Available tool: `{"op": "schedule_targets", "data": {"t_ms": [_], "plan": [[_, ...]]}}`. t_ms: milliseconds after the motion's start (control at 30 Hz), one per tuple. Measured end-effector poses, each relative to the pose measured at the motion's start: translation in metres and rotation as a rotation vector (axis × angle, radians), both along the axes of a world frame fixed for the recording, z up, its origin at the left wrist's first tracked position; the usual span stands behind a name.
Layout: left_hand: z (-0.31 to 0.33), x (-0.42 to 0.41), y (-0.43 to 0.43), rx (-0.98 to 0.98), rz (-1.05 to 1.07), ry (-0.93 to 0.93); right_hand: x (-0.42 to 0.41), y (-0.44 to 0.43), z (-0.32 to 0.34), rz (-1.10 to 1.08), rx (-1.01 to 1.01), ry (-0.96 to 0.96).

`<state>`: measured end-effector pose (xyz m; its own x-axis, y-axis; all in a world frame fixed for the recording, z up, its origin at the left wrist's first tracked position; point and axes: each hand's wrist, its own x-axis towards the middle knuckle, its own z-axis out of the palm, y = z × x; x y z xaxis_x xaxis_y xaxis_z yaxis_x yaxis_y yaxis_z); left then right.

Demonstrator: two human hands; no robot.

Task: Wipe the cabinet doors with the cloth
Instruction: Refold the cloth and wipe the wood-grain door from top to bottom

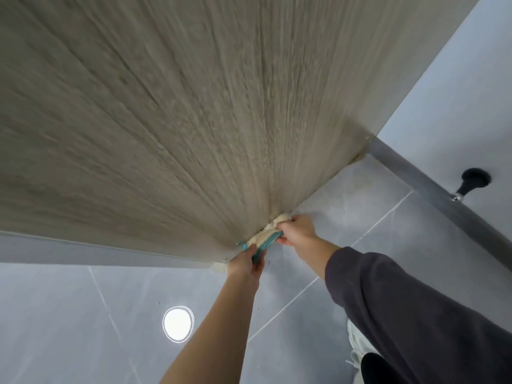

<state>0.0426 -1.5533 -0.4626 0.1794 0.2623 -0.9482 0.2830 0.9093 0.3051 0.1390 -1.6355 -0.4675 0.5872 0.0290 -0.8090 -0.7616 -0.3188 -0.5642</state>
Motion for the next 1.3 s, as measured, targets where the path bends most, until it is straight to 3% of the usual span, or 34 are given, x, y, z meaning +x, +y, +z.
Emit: {"op": "schedule_targets", "data": {"t_ms": [433,767,1067,1200,1300], "plan": [[0.079,-0.026,0.003,0.106,-0.09,-0.193,-0.012,-0.014,0.076,0.0,0.176,-0.17],[0.223,-0.045,0.003,0.261,-0.134,-0.503,-0.024,-0.023,0.224,0.029,0.398,-0.455],[0.356,-0.048,-0.009,0.525,-0.098,-0.845,-0.029,-0.028,0.371,0.045,0.821,-0.762],[0.361,-0.046,-0.02,0.684,-0.052,-0.888,-0.025,-0.032,0.379,0.082,0.981,-0.776],[0.333,-0.044,-0.028,0.713,-0.074,-0.823,-0.023,-0.043,0.349,0.074,0.974,-0.718]]}}
